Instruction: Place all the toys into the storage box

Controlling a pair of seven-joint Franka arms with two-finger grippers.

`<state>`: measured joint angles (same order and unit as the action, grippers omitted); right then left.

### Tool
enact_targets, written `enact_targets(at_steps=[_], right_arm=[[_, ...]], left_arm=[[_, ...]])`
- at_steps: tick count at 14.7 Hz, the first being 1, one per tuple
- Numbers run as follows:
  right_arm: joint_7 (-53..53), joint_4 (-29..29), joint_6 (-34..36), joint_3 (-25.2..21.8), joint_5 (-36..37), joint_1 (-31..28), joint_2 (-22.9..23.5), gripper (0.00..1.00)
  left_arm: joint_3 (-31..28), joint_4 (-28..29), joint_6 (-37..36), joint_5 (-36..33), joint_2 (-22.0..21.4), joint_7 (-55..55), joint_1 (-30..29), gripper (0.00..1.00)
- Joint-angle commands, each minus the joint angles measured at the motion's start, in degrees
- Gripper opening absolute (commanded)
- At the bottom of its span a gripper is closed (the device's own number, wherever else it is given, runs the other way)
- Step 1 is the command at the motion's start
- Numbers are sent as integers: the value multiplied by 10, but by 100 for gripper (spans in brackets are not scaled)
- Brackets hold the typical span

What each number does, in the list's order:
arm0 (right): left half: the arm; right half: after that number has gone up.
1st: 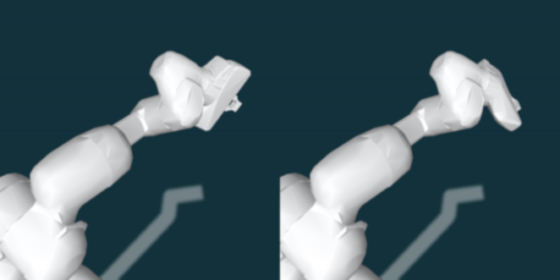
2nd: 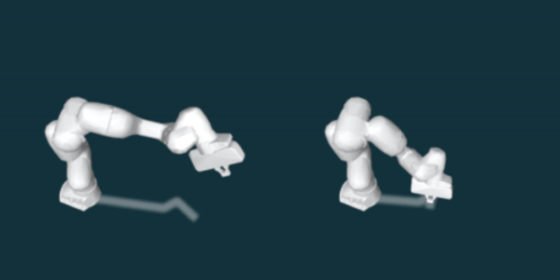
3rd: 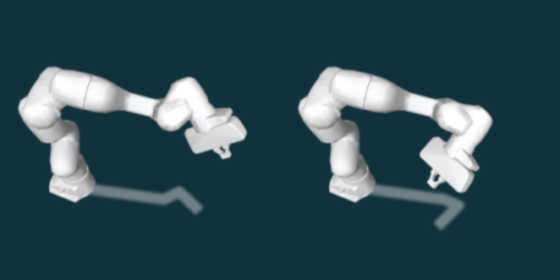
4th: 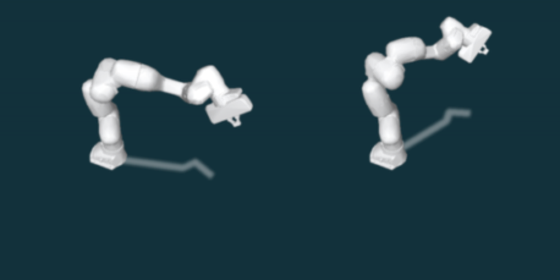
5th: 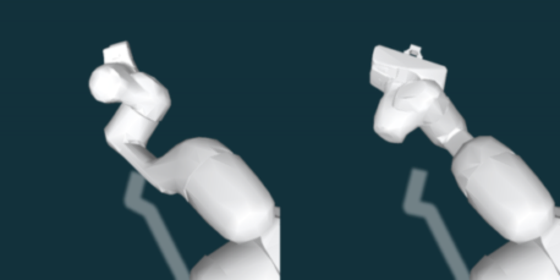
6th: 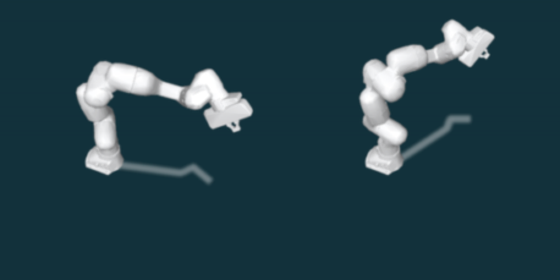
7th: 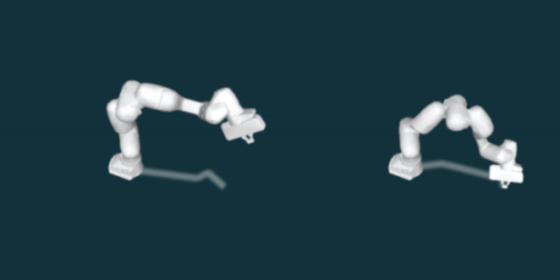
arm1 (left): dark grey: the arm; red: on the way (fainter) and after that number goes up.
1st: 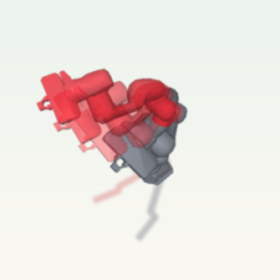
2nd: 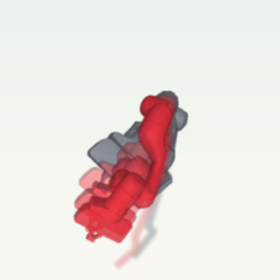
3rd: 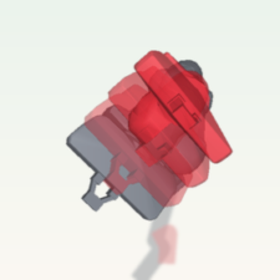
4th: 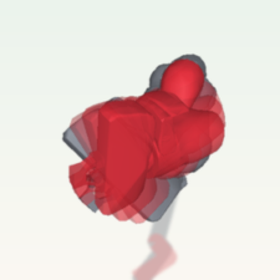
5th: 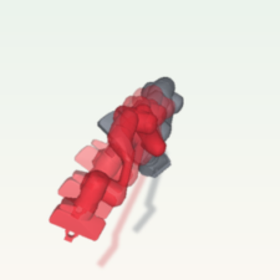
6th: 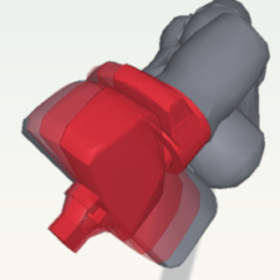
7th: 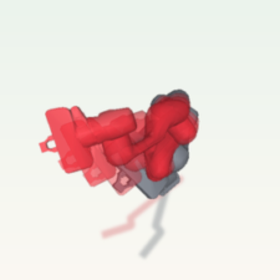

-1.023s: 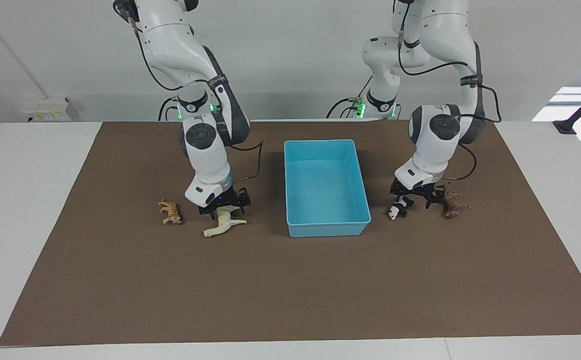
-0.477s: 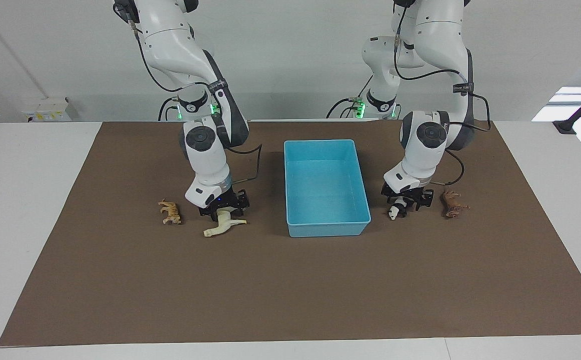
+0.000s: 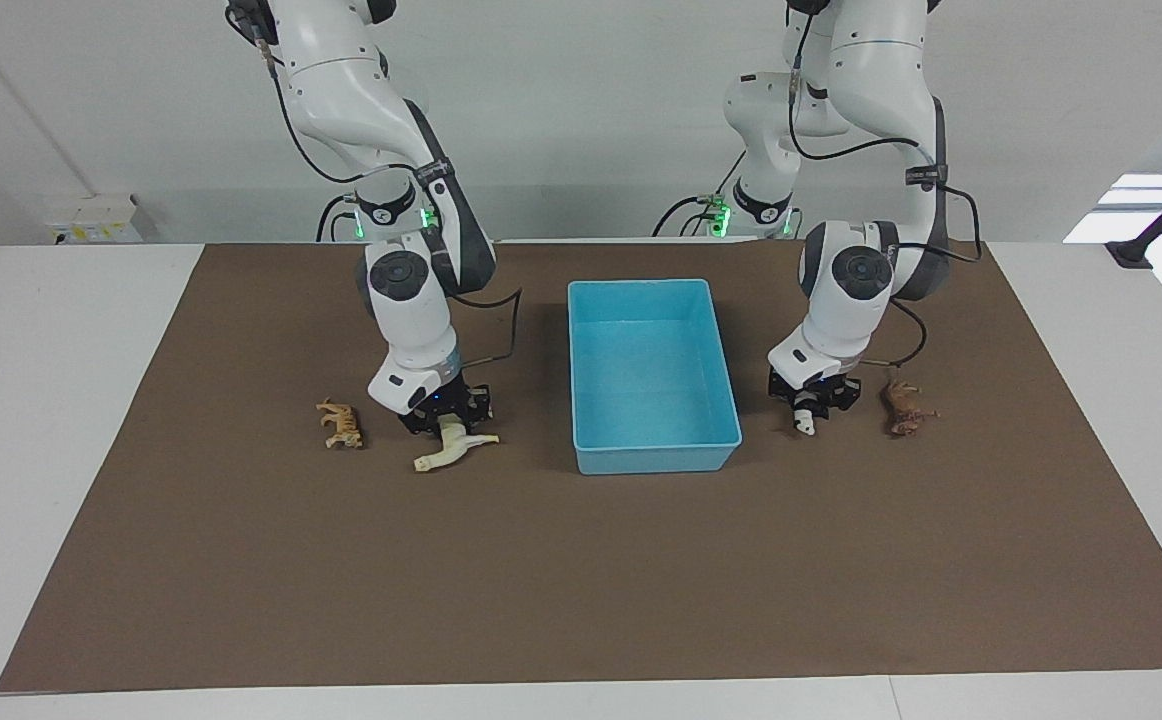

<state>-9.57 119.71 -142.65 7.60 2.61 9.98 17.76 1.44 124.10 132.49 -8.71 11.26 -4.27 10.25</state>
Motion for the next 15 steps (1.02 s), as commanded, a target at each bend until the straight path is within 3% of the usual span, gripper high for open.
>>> enact_targets(at_steps=[1, 4, 7, 10, 12, 13, 14, 15], right_arm=[[-7, -31, 43, 1, 10, -6, -4, 0], [-5, -75, 113, -1, 13, -8, -17, 0], [-2, -132, 201, -1, 27, -27, -39, 0], [19, -175, 271, -1, 28, -39, -63, 0], [25, -183, 296, 1, 28, -50, -82, 0], [32, -183, 299, 1, 28, -50, -89, 0], [34, -184, 307, 1, 27, -51, -94, 0], [34, -187, 314, 1, 27, -51, -96, 0]], left_arm=[[-4, -64, -72, -3, 3, 21, 7, 0], [0, -172, -209, 29, 2, 48, 20, 0], [1, -261, -318, 47, -3, 163, 78, 0], [1, -223, -300, 63, -23, 330, 157, 0], [1, -166, -244, 69, -46, 399, 194, 9], [1, -134, -208, 69, -60, 426, 209, 41], [1, -117, -187, 69, -64, 444, 215, 82], [1, -114, -186, 69, -66, 458, 215, 100]])
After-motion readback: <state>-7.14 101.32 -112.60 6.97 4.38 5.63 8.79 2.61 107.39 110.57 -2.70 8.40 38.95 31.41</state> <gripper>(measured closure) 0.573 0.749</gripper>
